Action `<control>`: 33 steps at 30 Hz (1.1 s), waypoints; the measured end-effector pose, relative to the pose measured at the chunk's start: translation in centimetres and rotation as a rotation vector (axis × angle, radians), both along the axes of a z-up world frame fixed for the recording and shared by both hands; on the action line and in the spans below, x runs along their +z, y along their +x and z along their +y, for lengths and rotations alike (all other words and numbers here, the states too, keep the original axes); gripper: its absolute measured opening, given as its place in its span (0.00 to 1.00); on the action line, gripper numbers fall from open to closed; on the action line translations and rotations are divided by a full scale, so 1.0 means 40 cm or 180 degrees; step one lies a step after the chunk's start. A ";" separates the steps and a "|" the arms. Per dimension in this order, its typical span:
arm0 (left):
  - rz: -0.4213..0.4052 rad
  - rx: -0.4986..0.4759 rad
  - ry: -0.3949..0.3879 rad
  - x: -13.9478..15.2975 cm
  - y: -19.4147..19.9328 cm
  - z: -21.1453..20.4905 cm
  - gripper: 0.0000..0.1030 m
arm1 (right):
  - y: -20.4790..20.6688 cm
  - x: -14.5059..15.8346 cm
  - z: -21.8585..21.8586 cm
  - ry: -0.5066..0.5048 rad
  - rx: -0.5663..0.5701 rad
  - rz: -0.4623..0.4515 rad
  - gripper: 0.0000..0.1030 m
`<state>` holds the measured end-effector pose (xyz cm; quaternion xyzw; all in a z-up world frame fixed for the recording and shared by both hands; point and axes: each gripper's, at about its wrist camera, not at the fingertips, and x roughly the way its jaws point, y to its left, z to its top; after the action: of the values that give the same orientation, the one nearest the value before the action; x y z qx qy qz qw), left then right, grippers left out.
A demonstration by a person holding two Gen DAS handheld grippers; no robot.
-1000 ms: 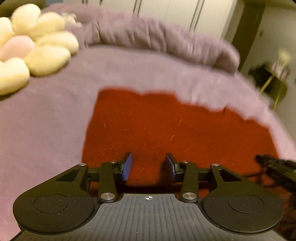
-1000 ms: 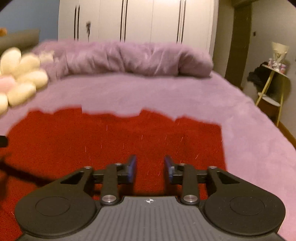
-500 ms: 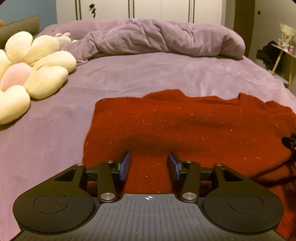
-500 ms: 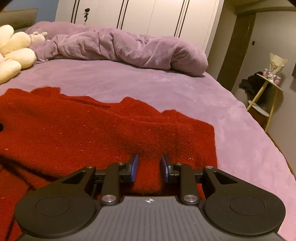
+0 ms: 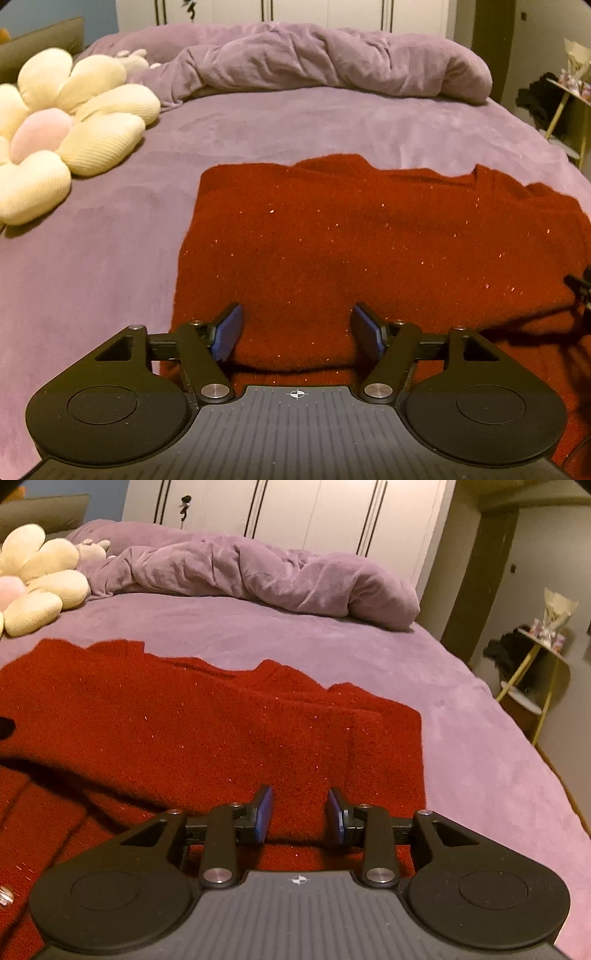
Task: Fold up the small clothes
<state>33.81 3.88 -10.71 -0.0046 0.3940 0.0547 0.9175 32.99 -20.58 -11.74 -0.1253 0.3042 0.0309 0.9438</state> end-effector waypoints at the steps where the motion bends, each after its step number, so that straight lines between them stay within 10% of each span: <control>1: -0.0010 -0.0024 0.0072 -0.004 -0.001 -0.004 0.76 | -0.002 -0.001 0.001 -0.0009 0.0002 -0.0023 0.31; 9: 0.0239 -0.0088 0.0163 0.009 -0.004 0.011 0.88 | -0.019 0.021 0.007 -0.0176 0.0046 0.0044 0.35; 13: 0.0259 -0.0098 0.0216 0.040 -0.080 0.026 0.83 | -0.040 0.049 0.005 -0.0427 -0.0190 0.0329 0.73; 21: 0.0130 -0.0192 -0.0386 0.077 -0.412 0.121 0.87 | -0.415 0.130 -0.203 0.0933 -0.0278 0.0489 0.69; 33: 0.0481 0.0187 -0.0692 0.033 -0.704 0.252 0.77 | -0.716 0.076 -0.379 0.1398 -0.0666 0.0805 0.60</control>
<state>5.66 13.96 -9.38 -0.1113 0.4653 0.0388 0.8773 4.35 -35.74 -8.70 0.1193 0.4169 0.0139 0.9010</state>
